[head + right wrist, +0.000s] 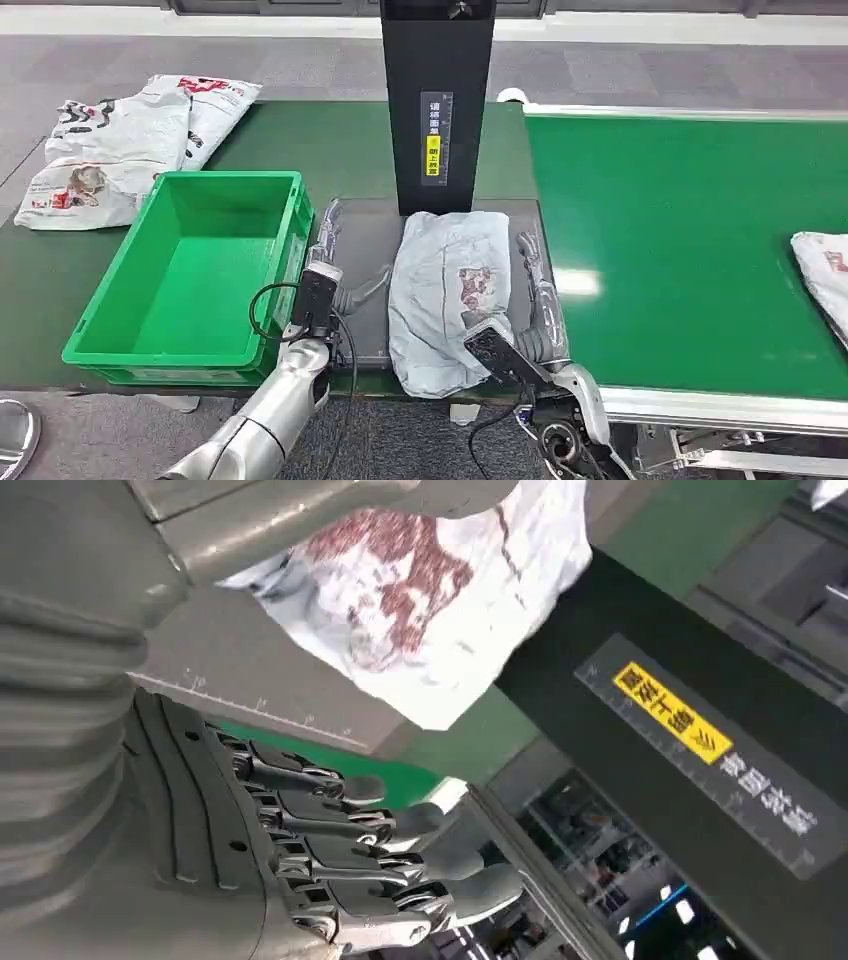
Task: Moved the parcel from conveyor to table for the left to box.
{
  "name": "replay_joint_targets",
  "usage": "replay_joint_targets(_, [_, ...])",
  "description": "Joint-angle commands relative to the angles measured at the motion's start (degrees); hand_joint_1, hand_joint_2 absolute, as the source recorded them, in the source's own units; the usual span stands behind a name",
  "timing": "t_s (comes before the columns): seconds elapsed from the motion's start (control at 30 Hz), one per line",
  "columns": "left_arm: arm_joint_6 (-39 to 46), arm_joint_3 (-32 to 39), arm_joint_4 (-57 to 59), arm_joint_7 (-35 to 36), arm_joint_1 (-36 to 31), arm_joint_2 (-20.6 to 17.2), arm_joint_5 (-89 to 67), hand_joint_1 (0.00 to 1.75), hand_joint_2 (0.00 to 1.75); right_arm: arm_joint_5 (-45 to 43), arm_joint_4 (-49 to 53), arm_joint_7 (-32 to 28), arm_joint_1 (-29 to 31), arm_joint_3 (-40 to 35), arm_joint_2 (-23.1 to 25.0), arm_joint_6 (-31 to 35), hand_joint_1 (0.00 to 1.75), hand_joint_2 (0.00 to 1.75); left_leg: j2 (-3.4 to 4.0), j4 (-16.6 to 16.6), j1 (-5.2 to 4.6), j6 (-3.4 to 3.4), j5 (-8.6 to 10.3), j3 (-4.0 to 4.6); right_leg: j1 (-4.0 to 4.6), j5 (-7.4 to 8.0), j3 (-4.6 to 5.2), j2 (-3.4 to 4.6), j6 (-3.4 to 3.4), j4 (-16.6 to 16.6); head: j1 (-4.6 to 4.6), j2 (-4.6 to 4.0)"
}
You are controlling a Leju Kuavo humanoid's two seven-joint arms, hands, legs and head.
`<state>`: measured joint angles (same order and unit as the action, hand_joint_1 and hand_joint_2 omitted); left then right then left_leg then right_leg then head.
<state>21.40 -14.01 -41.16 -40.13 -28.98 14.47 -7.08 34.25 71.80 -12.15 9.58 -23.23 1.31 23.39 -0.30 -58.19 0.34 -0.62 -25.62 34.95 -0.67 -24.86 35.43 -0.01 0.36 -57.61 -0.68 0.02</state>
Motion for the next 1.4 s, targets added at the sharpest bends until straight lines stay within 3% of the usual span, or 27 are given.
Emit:
replay_joint_targets(0.03, [-3.41, 0.87, 0.39, 0.85, -0.91, -0.16, -0.03, 0.0, 1.75, -8.22, 0.1, -4.55, 1.71, 6.65, 2.87, -1.25, 0.0, 1.75, 0.05, 0.05, 0.03, -0.01, -0.03, -0.12, 0.03, -0.01, -0.11, 0.03, -0.03, 0.06, 0.0, -0.02])
replay_joint_targets(0.17, [-5.21, -3.35, -3.44, 1.4, -0.22, -0.3, -1.76, 0.0, 1.75, -19.53, 1.16, -6.39, 3.51, 11.27, 3.95, -8.57, 0.0, 1.75, 0.12, 0.07, -0.02, 0.01, -0.04, -0.19, -0.01, -0.02, -0.14, 0.09, -0.03, 0.04, 0.0, -0.02])
replay_joint_targets(0.33, [-6.86, -11.4, -6.02, 6.9, 0.45, -1.61, -8.53, 0.0, 1.75, -28.89, -3.82, -6.5, 5.73, 17.39, 4.52, -16.3, 0.0, 1.75, 0.03, 0.03, -0.02, 0.02, 0.0, -0.05, -0.01, 0.0, -0.04, 0.01, 0.0, 0.03, 0.0, 0.0])
replay_joint_targets(0.6, [-6.75, -11.54, -5.8, 6.94, 0.54, -1.68, -8.6, 0.0, 1.75, -29.05, -4.52, -6.89, 5.9, 17.51, 4.62, -16.62, 0.0, 1.75, 0.13, 0.18, -0.03, 0.0, -0.05, -0.33, -0.03, -0.01, -0.31, 0.11, -0.04, 0.17, 0.0, 0.0])
replay_joint_targets(1.4, [-6.75, -11.54, -5.8, 6.94, 0.54, -1.68, -8.6, 0.0, 1.75, -29.05, -4.52, -6.89, 5.9, 17.51, 4.62, -16.62, 0.0, 1.75, 0.07, 0.06, -0.03, 0.02, -0.03, -0.11, -0.02, 0.0, -0.09, 0.06, -0.01, 0.05, 0.0, -0.02])
